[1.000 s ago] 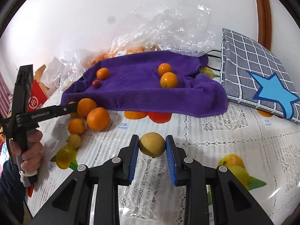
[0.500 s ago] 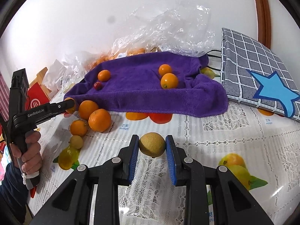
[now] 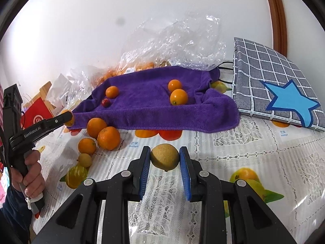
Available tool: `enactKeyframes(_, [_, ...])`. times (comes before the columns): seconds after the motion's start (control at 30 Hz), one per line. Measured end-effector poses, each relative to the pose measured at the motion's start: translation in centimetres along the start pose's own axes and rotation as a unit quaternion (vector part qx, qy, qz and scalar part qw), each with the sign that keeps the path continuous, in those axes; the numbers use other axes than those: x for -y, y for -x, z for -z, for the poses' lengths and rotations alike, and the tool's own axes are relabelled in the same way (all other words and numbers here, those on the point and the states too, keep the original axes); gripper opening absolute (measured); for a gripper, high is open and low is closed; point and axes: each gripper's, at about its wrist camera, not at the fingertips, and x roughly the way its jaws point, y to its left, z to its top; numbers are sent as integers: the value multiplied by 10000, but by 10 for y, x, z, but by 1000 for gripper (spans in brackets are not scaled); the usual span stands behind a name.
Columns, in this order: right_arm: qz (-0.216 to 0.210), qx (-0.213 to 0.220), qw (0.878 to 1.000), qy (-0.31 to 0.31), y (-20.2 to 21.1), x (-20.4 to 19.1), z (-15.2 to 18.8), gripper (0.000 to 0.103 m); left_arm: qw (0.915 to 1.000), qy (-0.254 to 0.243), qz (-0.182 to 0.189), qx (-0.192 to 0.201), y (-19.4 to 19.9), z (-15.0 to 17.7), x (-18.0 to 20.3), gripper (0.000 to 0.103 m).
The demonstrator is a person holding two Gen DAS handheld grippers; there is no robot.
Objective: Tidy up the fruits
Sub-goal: 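Carry the yellow fruit with the right tool while the left tool carries its orange over the towel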
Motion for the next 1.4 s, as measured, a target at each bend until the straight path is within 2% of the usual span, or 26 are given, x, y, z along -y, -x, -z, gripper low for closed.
enactKeyframes(0.3, [-189,99,9998,-63,8,5,-4,29,9998,142,70,111,6,-3,-7,35])
enactKeyframes(0.67, [-89,633,9978,158,26,8,-45,29,9995,250,29,185,9,-4,-11,35])
enactKeyframes(0.8, [-35,681,9975,159,21,13,-59,29,9996,235,20,161,7,-5,-11,35])
enactKeyframes(0.87, [8,699,9974,196,18,13,-66,29,9993,219,-119,281,8,-8,-10,35])
enactKeyframes(0.97, [35,731,9971,232,14,13,-76,29,9988,259,-164,380,9,-17,-12,35])
enactKeyframes(1.13, [-6,780,9965,305,2,10,-96,29,9981,199,-225,541,-1,-51,-10,35])
enactKeyframes(1.3, [-47,824,9961,318,-21,6,-125,29,9985,155,-197,491,-31,-77,-3,35])
enactKeyframes(1.4, [5,783,9963,365,-38,8,-137,29,9986,211,-182,451,-46,-78,-2,35])
